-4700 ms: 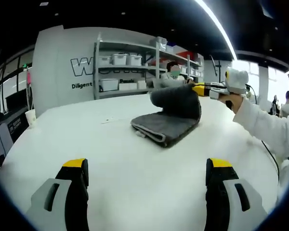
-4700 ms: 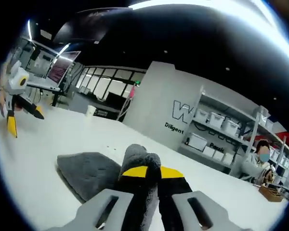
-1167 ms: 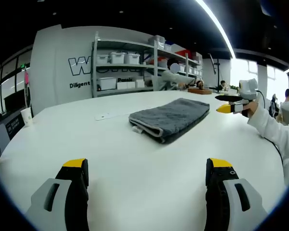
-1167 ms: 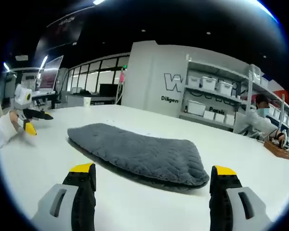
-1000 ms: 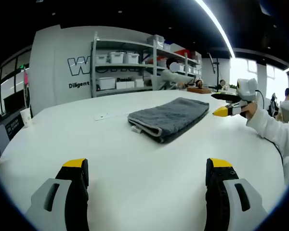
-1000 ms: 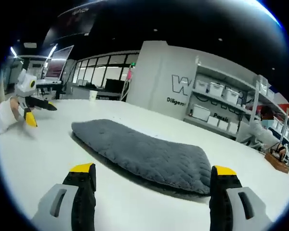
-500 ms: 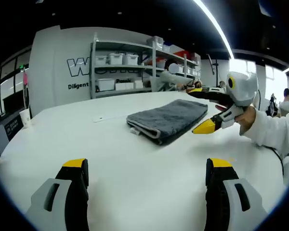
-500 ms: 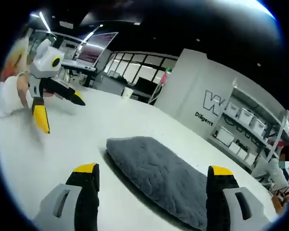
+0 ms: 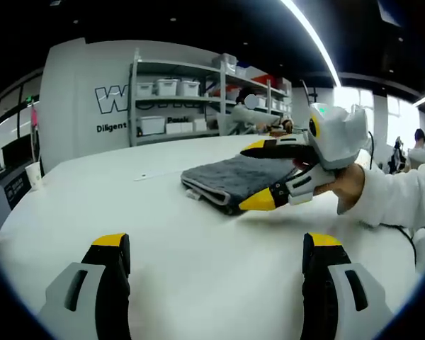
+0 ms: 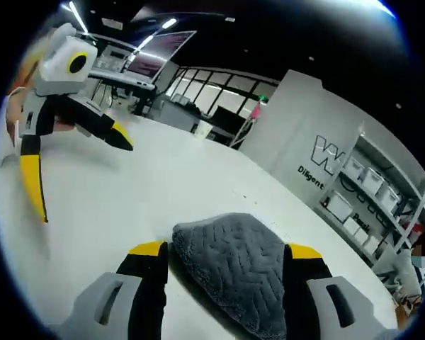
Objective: Open the folded towel by lifting each exposed corner and separating the folded layers until the towel lies flat within the target outline without major curled edges
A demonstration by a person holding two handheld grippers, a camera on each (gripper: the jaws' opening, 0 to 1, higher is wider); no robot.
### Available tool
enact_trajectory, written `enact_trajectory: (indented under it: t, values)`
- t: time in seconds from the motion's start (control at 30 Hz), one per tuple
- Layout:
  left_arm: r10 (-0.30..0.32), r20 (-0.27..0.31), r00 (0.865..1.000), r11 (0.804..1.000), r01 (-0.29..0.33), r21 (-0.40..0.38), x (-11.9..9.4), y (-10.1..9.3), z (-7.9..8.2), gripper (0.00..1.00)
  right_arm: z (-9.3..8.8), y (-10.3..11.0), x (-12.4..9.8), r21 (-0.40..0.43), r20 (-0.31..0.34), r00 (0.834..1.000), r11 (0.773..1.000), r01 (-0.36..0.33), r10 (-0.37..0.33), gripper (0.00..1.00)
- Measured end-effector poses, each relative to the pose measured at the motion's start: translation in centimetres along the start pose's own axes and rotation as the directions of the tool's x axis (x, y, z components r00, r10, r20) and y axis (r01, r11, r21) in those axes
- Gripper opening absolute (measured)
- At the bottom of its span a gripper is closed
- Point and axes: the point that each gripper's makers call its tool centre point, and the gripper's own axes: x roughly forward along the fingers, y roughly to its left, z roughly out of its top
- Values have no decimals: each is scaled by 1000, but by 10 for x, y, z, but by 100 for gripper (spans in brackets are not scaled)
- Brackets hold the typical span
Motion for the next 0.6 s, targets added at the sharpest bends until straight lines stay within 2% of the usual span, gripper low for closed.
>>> enact_trajectory:
  t: [0.1,0.27,0.47,0.6]
  values:
    - [-1,1,1000,1000,1,-2,0,-1,0,100,-1,5,3,-31,-2,1000,999,-8,8,59]
    - [0,-1,1000,1000,0,-2,-1,-2,-1,100,-1,7,6,-54,4,1000,999,-6,6,49]
    - [-2,-9,1000,1000,2,1,-1,-4,-4,100,2,18,9,-45,39,998,997,-55,57,33]
    - [3,-16,1000,1000,-3,-1,-1,-4,-5,100,-1,27,9,-41,46,994,995,-96,98,18]
